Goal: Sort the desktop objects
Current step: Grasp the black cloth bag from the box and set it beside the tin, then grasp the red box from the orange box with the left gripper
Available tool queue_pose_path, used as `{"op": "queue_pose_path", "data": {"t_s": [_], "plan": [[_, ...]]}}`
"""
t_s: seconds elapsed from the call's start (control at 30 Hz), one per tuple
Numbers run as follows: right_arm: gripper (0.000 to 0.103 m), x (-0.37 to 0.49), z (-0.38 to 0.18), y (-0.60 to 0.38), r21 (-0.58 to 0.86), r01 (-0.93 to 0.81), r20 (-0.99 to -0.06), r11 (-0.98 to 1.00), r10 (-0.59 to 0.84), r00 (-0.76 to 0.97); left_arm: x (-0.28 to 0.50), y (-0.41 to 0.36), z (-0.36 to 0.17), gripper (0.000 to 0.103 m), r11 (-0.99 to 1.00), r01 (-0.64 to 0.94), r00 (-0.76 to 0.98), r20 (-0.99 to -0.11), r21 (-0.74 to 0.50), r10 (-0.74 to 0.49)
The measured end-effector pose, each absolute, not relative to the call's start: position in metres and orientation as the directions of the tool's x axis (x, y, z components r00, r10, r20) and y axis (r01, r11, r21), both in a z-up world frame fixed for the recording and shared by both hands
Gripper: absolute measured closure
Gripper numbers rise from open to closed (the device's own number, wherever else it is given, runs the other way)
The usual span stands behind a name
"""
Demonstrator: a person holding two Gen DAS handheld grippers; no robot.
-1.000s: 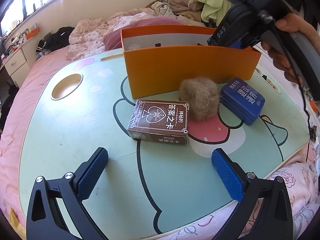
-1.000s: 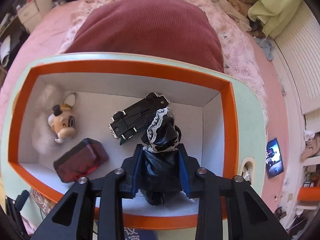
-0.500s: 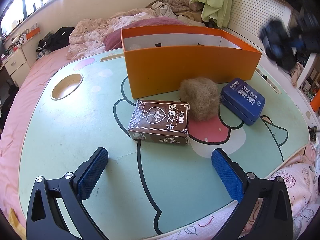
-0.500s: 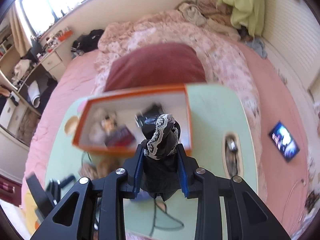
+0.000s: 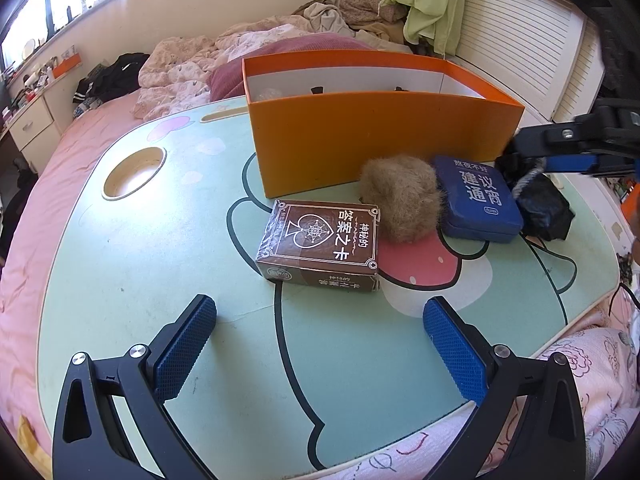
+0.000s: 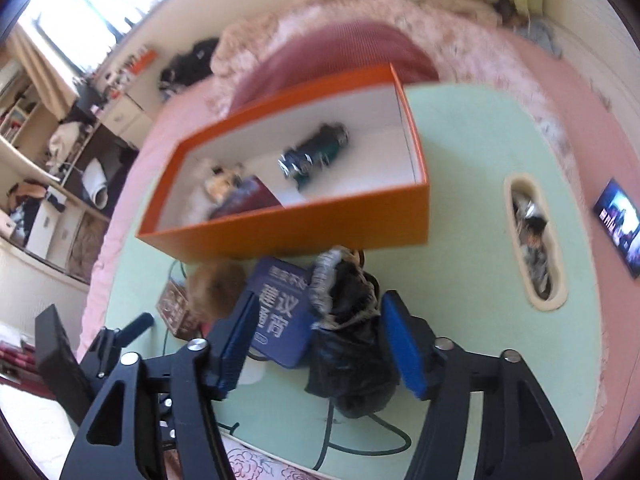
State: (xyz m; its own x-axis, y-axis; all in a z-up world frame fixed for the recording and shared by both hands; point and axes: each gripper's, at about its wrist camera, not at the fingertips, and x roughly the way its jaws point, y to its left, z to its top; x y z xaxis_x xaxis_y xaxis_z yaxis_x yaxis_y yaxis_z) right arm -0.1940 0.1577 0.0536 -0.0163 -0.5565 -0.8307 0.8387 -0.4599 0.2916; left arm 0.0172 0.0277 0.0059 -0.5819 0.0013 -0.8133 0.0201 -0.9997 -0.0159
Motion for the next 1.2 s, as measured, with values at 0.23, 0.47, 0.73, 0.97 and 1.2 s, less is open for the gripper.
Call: {"op": "queue_pose_path", "data": {"t_s": [0.23, 0.47, 0.73, 0.97, 1.2], "plan": [[0.028, -0.155, 0.026, 0.195, 0.095, 0.863, -0.840, -0.496, -0.506, -0.198, 0.017, 0.028, 0.006, 0.000, -1.000, 0.020, -0.582, -0.813, -0.016, 0.001], [0.000, -0.134, 0.000, 0.188, -0.018, 0.904, -0.863, -0.427, -0.450, -0.230, 0.018, 0.027, 0.006, 0.000, -1.000, 0.024, -0.582, -0.813, -0.012, -0.004], [0.000, -0.137, -0.006, 0.194, -0.014, 0.908, -0.857, -0.420, -0.463, -0.227, 0.019, 0.027, 0.006, 0.000, -1.000, 0.024, -0.582, -0.813, -0.011, -0.005], [0.000, -0.135, -0.006, 0.193, -0.014, 0.908, -0.856, -0.419, -0.463, -0.227, 0.019, 0.027, 0.007, 0.000, -1.000, 0.024, -0.582, -0.813, -0.011, -0.005], [0.000, -0.133, -0.003, 0.193, -0.012, 0.909, -0.855, -0.417, -0.467, -0.226, 0.035, 0.038, 0.046, 0.000, -1.000, 0.000, -0.701, -0.713, 0.002, -0.001]]}}
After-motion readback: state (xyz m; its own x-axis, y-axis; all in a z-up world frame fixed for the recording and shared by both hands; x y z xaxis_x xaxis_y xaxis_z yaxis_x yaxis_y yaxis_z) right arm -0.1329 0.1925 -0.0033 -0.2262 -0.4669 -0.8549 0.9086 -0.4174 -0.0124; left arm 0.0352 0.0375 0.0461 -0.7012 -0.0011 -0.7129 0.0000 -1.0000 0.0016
